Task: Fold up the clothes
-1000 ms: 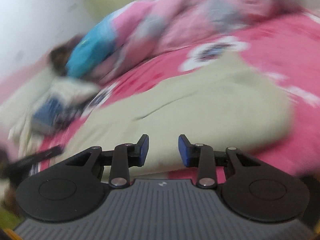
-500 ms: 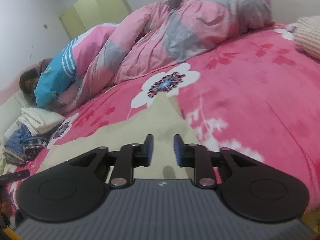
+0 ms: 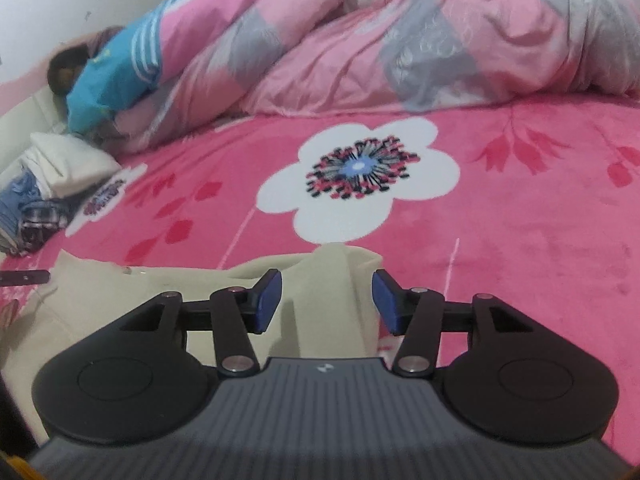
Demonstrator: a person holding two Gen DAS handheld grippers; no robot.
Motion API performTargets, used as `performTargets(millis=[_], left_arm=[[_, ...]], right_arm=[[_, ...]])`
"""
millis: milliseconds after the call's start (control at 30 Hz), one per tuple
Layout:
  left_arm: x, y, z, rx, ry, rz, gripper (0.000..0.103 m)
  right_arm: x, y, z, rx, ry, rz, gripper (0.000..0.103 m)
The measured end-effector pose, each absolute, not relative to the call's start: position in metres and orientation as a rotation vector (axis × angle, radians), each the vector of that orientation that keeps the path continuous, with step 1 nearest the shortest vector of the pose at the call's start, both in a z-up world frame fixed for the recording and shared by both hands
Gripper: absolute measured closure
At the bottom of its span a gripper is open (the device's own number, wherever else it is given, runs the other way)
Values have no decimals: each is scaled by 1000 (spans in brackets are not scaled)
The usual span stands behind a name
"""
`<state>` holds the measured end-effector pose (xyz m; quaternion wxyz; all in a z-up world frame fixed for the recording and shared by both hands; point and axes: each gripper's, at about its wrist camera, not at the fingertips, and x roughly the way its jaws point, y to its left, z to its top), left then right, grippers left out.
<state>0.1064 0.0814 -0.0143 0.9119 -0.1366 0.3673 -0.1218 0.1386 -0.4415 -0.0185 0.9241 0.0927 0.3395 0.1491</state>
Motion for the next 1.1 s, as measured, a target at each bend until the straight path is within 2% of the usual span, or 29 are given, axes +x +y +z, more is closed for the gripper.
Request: performTargets(millis=[100, 167, 233, 300, 400, 733, 867, 1100], left_arm=[[111, 82, -19, -283, 762, -244, 53], [111, 79, -21, -281, 748, -235, 54], [111, 77, -22, -275, 734, -223, 66], [112, 78, -23, -276, 723, -208, 90], [112, 84, -25, -327, 719, -197, 98], [95, 99, -20, -402, 619, -171, 100], [98, 99, -29, -403, 652, -165, 100], [102, 97, -33, -374, 663, -165, 97]], right_arm=[[143, -441, -21, 217, 699, 346, 65], [141, -439, -21, 219, 691, 351, 81], [137, -439, -22, 222, 680, 340, 91], [133, -440, -21, 223, 667, 327, 91], [125, -439, -18, 220, 645, 305, 91], [112, -419, 1, 97, 532, 282, 94], [118, -416, -9, 69, 573, 245, 89], [99, -404, -11, 1, 511, 241, 87]])
